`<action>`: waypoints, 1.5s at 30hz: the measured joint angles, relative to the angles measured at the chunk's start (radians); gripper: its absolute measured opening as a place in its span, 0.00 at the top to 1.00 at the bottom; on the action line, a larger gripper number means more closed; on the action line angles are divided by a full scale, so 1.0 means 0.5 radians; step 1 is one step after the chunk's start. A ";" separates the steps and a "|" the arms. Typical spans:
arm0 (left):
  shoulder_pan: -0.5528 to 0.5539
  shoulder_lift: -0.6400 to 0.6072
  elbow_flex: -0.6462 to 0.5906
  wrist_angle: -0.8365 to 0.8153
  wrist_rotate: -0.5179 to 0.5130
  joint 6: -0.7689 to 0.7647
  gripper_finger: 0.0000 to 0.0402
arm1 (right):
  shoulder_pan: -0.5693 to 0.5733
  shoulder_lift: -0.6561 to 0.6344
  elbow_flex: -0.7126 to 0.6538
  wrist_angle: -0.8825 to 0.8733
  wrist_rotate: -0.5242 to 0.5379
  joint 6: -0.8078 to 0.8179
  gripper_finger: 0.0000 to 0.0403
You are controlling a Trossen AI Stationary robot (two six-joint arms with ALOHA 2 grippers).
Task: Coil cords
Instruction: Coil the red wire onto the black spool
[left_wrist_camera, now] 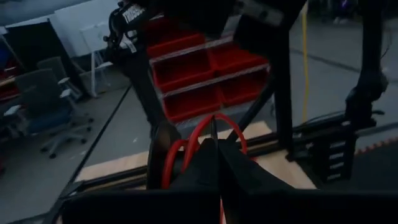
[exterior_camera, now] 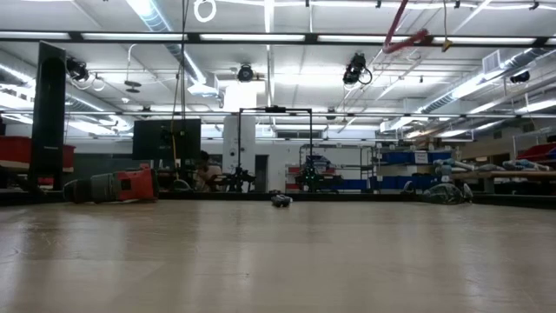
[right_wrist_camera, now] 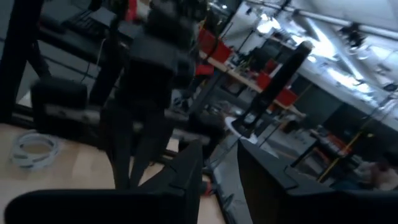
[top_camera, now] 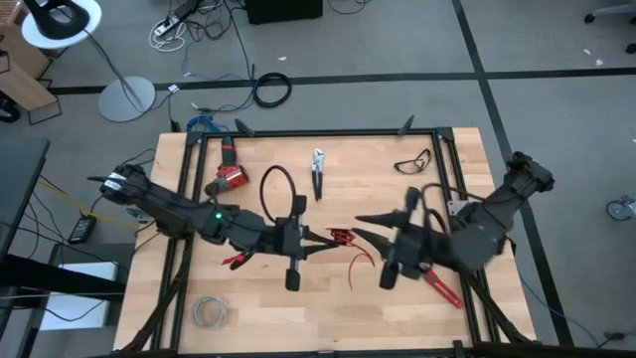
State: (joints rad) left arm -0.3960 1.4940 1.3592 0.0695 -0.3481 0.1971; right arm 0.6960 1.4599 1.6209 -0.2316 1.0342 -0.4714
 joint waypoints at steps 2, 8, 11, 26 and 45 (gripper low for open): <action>0.028 0.002 -0.079 0.147 0.082 -0.012 1.00 | 0.085 -0.001 0.000 0.043 0.119 -0.050 0.75; 0.091 -0.008 -0.184 0.384 0.273 -0.045 1.00 | 0.296 -0.001 0.001 0.042 0.461 -0.059 0.75; 0.105 -0.008 -0.222 0.485 0.324 -0.044 1.00 | 0.358 -0.001 0.001 0.033 0.557 -0.012 0.75; 0.196 -0.008 -0.241 0.783 0.648 -0.140 1.00 | 0.410 0.020 0.001 -0.260 0.667 0.396 0.75; 0.261 0.011 -0.920 2.126 0.607 -0.385 1.00 | 0.286 0.024 0.001 -0.475 0.233 0.701 0.76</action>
State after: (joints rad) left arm -0.2653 1.4998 0.8990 1.1326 -0.0446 0.0045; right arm 0.8391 1.4719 1.6215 -0.4690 1.1505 -0.1207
